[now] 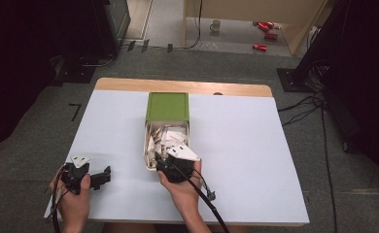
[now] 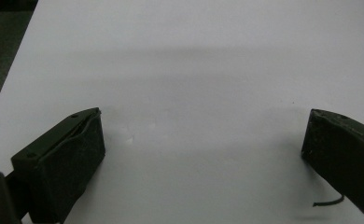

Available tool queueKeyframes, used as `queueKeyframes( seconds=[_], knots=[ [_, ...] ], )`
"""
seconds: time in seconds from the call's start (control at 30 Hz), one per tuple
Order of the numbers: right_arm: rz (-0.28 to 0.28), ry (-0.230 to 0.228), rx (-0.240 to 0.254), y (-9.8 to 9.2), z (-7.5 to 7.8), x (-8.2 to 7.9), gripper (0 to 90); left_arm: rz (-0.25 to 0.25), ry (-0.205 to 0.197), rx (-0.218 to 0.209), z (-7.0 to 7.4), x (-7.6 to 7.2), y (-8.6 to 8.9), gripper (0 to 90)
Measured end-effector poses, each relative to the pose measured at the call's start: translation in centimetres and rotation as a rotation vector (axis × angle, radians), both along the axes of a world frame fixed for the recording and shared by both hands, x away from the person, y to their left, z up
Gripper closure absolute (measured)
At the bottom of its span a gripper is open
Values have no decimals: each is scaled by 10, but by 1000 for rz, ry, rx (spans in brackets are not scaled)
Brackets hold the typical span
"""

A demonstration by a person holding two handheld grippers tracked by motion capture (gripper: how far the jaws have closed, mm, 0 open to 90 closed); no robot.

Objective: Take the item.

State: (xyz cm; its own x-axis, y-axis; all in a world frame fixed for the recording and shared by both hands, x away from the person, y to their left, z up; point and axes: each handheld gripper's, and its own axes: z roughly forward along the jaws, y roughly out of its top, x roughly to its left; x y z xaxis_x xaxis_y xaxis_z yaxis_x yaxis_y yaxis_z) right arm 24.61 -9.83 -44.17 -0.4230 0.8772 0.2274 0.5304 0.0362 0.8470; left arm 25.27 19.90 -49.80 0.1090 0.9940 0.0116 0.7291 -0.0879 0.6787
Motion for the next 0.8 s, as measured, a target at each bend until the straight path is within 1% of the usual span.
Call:
queueKeyframes(
  seconds=[0.23,0.47,0.53,0.73,0.8],
  knots=[
    [23,24,-7,2,-7,-2,630,0,0,0,0,0,0,0],
    [33,28,-14,2,-9,-5,808,0,0,0,0,0,0,0],
    [41,32,-6,2,-9,-6,860,0,0,0,0,0,0,0],
    [46,21,21,-1,-5,-7,884,0,0,0,0,0,0,0],
    [39,13,27,-3,-3,-8,887,0,0,0,0,0,0,0]
  ],
)
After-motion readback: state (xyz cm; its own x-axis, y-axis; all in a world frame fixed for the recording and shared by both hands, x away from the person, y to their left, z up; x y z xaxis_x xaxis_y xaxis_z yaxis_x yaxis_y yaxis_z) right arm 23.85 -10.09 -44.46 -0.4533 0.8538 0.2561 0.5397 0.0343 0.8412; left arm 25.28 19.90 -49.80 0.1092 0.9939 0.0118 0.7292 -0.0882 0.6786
